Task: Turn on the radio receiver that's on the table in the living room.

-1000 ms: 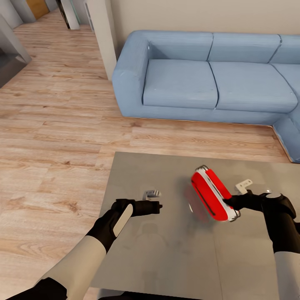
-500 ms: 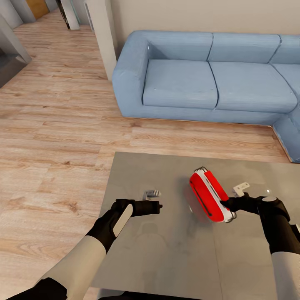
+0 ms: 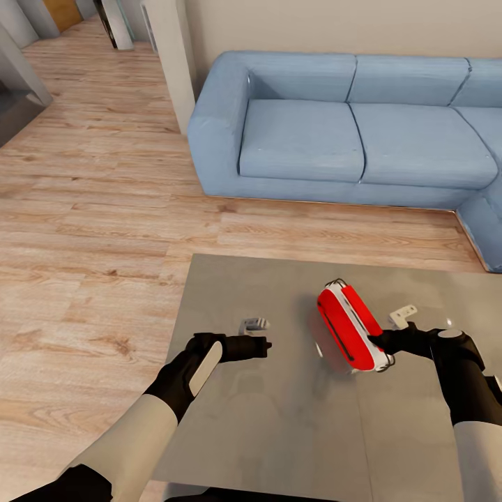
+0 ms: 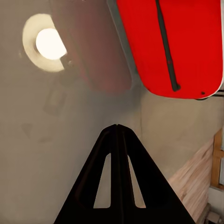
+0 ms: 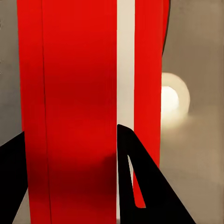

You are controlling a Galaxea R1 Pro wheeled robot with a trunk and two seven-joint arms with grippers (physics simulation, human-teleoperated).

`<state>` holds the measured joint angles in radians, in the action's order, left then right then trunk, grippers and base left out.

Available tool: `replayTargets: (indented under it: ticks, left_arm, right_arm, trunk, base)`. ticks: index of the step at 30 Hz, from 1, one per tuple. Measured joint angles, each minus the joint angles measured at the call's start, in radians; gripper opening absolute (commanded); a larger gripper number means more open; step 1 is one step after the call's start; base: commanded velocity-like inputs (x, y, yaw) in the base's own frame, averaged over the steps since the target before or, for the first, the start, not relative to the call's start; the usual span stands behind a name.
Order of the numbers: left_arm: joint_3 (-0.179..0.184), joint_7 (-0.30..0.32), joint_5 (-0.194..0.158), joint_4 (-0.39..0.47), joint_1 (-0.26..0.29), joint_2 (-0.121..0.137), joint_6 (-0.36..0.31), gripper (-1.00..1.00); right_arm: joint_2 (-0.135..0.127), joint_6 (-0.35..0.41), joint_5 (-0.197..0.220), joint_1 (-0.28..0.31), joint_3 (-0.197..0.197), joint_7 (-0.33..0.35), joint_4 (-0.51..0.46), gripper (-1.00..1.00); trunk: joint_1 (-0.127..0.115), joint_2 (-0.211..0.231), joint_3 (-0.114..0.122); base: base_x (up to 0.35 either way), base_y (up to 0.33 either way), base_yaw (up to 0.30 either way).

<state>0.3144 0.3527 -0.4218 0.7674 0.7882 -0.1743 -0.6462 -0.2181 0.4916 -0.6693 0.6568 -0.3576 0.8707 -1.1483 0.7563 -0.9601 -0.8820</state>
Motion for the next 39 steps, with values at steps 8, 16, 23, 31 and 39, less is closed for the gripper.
replayTargets:
  ticks: [8, 16, 23, 31, 39]
  left_arm:
    - [0.0, 0.0, 0.0, 0.0, 0.0, 0.0, 0.0, -1.0]
    - [0.0, 0.0, 0.0, 0.001, 0.0, 0.0, -0.001, -1.0]
    - [0.0, 0.0, 0.0, 0.001, 0.0, 0.0, 0.0, -1.0]
    - [0.0, 0.0, 0.0, 0.0, 0.0, 0.0, 0.0, -1.0]
    - [0.0, 0.0, 0.0, 0.0, 0.0, 0.0, 0.0, -1.0]
  right_arm:
    - [0.0, -0.017, 0.016, 0.0, 0.0, -0.018, 0.013, -1.0]
    - [-0.002, -0.035, 0.012, 0.0, 0.0, -0.014, 0.017, -1.0]
    - [-0.001, -0.031, 0.016, 0.0, 0.0, -0.02, 0.017, -1.0]
    - [0.0, -0.068, 0.033, 0.0, -0.001, -0.047, 0.109, 1.0]
    - [0.0, -0.068, 0.033, 0.0, -0.001, -0.047, 0.116, 1.0]
  trunk:
    - [0.0, 0.0, 0.0]
    - [0.0, 0.0, 0.0]
    - [0.0, 0.0, 0.0]
    - [0.0, 0.0, 0.0]
    - [0.0, 0.0, 0.0]
  base:
    - [0.0, 0.0, 0.0]
    - [0.0, 0.0, 0.0]
    - [0.0, 0.0, 0.0]
    - [0.0, 0.0, 0.0]
    - [0.0, 0.0, 0.0]
